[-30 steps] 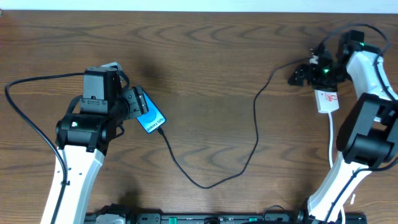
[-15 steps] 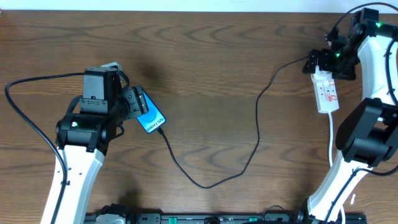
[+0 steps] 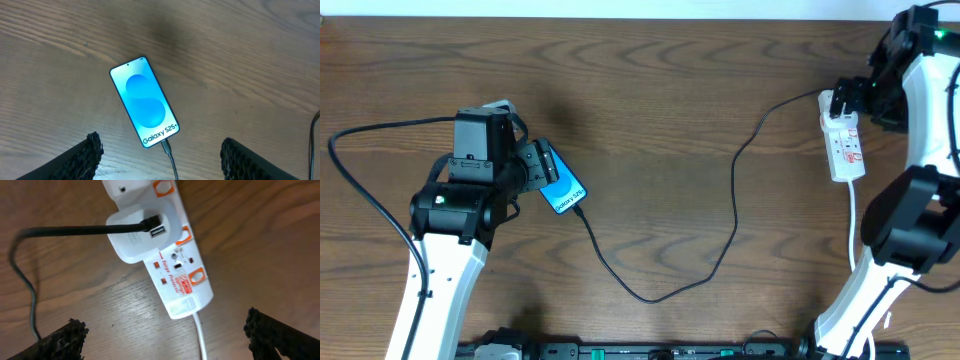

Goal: Plug charger to phone and switch on socket
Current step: 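Raise the right gripper away from the power strip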

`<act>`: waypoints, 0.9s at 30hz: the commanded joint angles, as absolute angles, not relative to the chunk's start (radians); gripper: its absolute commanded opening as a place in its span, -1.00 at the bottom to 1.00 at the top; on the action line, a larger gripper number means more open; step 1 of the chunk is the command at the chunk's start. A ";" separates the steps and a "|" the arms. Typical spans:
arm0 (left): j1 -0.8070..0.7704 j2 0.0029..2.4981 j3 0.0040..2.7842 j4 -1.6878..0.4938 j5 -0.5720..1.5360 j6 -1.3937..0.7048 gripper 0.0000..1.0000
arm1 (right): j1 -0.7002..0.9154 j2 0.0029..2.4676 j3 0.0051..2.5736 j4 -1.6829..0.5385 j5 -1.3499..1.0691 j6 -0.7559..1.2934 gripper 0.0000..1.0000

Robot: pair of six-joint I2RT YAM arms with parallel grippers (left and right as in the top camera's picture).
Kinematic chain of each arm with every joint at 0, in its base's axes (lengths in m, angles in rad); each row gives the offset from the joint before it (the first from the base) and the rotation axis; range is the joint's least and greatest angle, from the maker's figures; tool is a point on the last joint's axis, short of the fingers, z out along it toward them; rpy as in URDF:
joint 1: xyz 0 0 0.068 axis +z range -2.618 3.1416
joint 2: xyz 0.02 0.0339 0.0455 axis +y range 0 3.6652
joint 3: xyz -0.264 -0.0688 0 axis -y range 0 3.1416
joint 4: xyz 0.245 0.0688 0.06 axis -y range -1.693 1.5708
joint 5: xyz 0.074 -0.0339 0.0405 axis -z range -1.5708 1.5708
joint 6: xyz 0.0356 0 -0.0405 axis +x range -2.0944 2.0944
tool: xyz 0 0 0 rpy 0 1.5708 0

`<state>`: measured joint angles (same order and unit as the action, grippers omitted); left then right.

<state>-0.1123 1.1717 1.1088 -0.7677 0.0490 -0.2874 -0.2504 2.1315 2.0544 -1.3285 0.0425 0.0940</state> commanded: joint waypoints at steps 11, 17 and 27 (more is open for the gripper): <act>-0.115 1.176 1.117 -0.771 0.036 -0.278 0.56 | -0.248 1.930 2.075 -1.376 0.061 0.127 0.99; -0.115 1.176 1.117 -0.771 0.036 -0.278 0.56 | -0.248 1.931 2.075 -1.377 0.061 0.127 0.98; -0.115 1.176 1.117 -0.771 0.036 -0.278 0.56 | -0.248 1.931 2.075 -1.377 0.061 0.127 0.99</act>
<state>-0.1123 1.1717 1.1088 -0.7677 0.0490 -0.2874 -0.2501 1.9354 2.0621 -1.3731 0.0532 0.1146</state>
